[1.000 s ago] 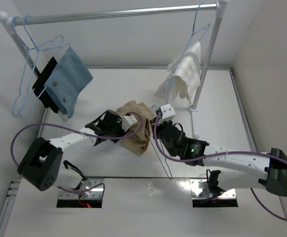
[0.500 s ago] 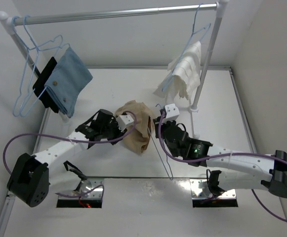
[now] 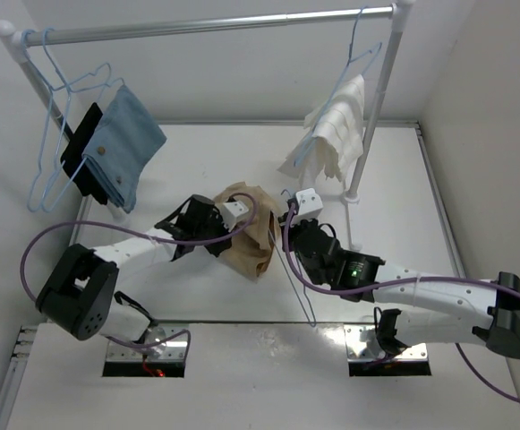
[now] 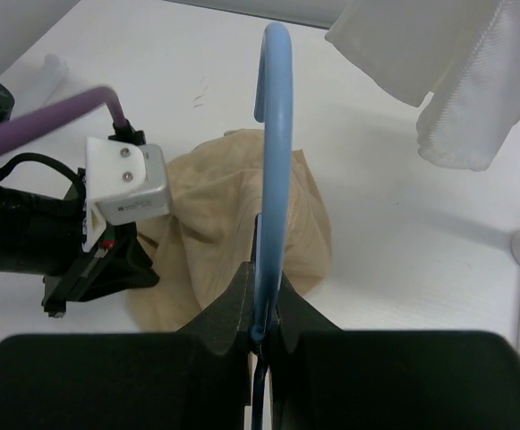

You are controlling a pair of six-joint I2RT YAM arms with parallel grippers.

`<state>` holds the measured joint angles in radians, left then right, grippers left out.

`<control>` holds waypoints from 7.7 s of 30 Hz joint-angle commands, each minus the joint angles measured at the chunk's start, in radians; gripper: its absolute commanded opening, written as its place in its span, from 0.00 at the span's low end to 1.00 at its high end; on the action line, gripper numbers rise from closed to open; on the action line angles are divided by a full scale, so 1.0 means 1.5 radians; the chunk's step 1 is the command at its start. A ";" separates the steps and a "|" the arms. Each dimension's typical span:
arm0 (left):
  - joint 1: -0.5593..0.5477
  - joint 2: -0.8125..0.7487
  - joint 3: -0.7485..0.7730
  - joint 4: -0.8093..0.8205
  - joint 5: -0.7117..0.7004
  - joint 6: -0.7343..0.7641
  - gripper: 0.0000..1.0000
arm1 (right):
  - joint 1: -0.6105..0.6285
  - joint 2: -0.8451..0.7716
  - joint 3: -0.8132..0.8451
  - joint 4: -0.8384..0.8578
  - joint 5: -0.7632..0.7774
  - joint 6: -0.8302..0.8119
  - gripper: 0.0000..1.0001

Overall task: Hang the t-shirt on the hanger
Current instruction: Place tshirt on hanger

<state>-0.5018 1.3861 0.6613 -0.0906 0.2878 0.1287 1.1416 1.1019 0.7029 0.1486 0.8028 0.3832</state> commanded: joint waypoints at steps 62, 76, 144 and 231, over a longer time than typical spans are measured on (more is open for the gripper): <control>0.044 0.007 0.328 -0.278 0.154 0.843 0.92 | 0.003 0.026 -0.005 0.200 -0.187 -0.117 0.00; 0.031 0.059 0.348 -0.430 0.186 0.897 0.15 | 0.003 0.026 0.001 0.206 -0.174 -0.125 0.00; -0.022 -0.094 0.238 -0.482 0.147 0.803 0.00 | -0.004 -0.118 -0.021 -0.054 -0.125 0.072 0.82; 0.080 -0.100 0.210 -0.255 -0.096 0.541 0.00 | -0.362 -0.091 -0.050 -0.431 -0.341 0.308 0.00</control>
<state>-0.3981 1.2190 0.9562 -0.5201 0.2955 0.9829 0.6106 0.9657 0.5835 -0.3607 0.2123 0.9127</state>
